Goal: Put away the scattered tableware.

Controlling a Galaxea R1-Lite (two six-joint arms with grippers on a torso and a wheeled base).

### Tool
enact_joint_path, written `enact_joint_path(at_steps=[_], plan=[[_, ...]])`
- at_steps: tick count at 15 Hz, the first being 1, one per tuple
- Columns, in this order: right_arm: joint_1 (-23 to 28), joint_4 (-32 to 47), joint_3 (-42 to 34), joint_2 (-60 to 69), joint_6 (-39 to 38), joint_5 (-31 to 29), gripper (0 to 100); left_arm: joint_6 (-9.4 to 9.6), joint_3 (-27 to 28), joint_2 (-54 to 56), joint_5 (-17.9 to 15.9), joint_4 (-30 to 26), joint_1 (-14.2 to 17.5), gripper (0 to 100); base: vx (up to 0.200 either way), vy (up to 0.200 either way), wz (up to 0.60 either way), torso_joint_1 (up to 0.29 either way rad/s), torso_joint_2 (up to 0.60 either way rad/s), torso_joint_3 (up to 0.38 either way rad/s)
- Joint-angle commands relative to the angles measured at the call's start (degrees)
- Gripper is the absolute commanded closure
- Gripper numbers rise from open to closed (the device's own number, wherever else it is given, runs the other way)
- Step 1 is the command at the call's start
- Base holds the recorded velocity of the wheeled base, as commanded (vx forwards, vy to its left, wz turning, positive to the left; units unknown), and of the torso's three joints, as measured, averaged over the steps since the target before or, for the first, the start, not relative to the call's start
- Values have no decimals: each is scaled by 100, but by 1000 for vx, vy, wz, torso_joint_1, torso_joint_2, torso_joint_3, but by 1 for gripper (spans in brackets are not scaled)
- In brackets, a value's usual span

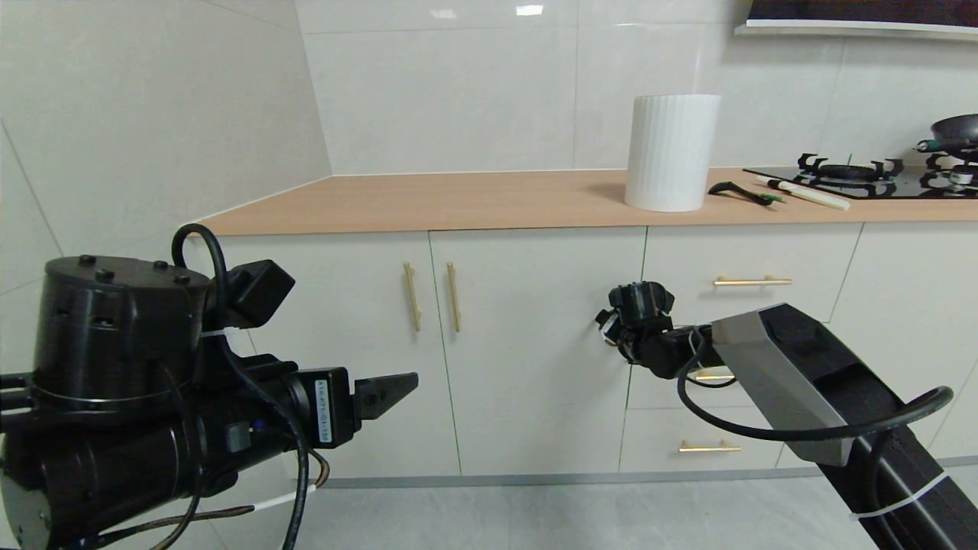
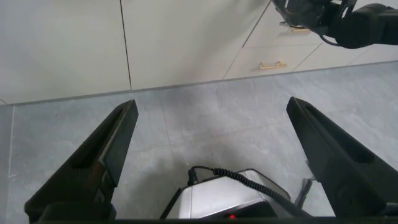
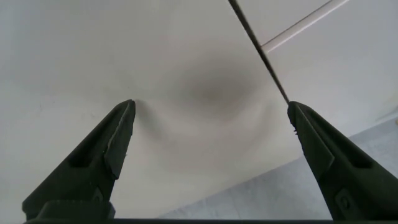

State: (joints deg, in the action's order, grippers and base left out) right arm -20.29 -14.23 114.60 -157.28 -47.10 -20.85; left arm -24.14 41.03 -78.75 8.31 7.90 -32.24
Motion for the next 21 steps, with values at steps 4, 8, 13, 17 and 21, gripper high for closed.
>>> enact_joint_path(at_steps=[4, 8, 13, 17, 21], plan=[[-72, 52, -729, 1024, -53, 63, 0, -3, 1, 53, 4, 1, -1, 0, 0, 0, 0, 0, 0, 0], [-345, -221, -3076, 3424, 43, 177, 0, 14, -25, 615, -5, 1, -1, 0, 0, 0, 0, 0, 0, 0], [-476, -502, -6442, 7361, 1564, 230, 0, 375, -359, 2452, -14, -60, 350, 0, 0, 0, 0, 0, 0, 0], [-415, -397, -8314, 10701, 3084, 213, 0, 849, -1229, 4316, -49, -324, 614, 0, 0, 0, 0, 0, 0, 0], [710, 245, -9061, 13223, 3919, 221, 0, 920, -1229, 5572, -49, -1282, 1001, 0, 0, 0, 0, 0, 0, 0]])
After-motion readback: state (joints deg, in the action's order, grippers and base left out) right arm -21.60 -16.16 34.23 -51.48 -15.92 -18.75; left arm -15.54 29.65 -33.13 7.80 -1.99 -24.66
